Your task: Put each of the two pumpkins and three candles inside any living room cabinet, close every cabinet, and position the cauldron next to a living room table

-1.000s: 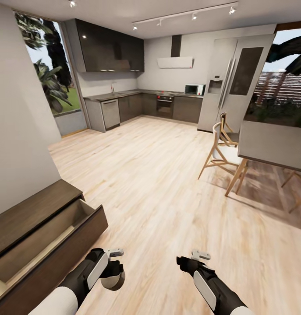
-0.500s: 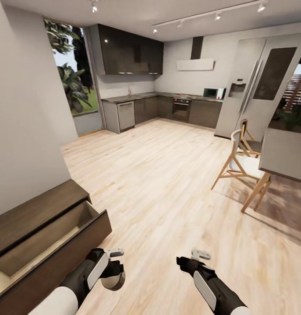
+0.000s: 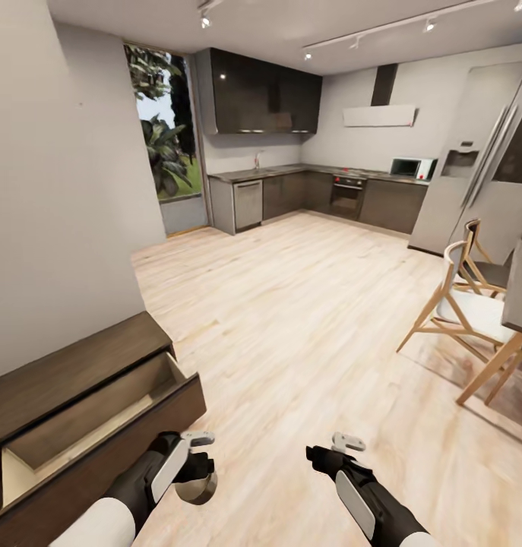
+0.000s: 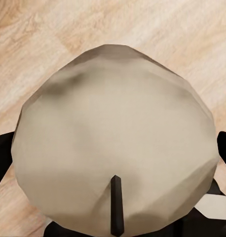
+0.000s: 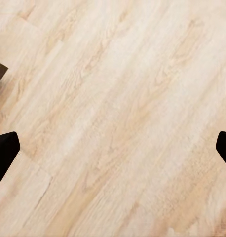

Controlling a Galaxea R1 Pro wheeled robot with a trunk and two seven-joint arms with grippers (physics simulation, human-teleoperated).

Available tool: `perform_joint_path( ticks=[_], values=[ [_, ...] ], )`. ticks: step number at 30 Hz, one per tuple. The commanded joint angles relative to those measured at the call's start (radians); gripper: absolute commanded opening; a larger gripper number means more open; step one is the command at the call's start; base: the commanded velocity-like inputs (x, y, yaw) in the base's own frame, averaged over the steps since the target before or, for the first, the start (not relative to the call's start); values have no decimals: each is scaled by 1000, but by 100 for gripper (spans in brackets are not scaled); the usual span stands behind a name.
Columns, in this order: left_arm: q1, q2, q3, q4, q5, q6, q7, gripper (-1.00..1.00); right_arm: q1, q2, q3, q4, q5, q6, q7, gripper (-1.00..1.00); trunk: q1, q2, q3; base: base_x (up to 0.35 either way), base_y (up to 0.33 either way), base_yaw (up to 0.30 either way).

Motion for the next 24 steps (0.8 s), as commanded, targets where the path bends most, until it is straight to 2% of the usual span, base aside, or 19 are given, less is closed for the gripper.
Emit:
perform_joint_path(
  ticks=[1, 16, 24],
  values=[
    [-1, 0, -4, -1, 11, 2, 9, -100, 0, -1, 5, -2, -9, 3, -9, 100, 1, -1, 0, 255, -95, 266],
    [-1, 0, -3, -2, 11, 2, 10, -100, 0, -1, 5, -2, -8, 3, -9, 100, 1, -1, 10, 239, -60, 267],
    [-1, 0, -3, -5, 14, 2, 10, -100, 0, -1, 6, -2, -7, 3, -9, 100, 1, -1, 15, 79, -1, 270]
  ],
)
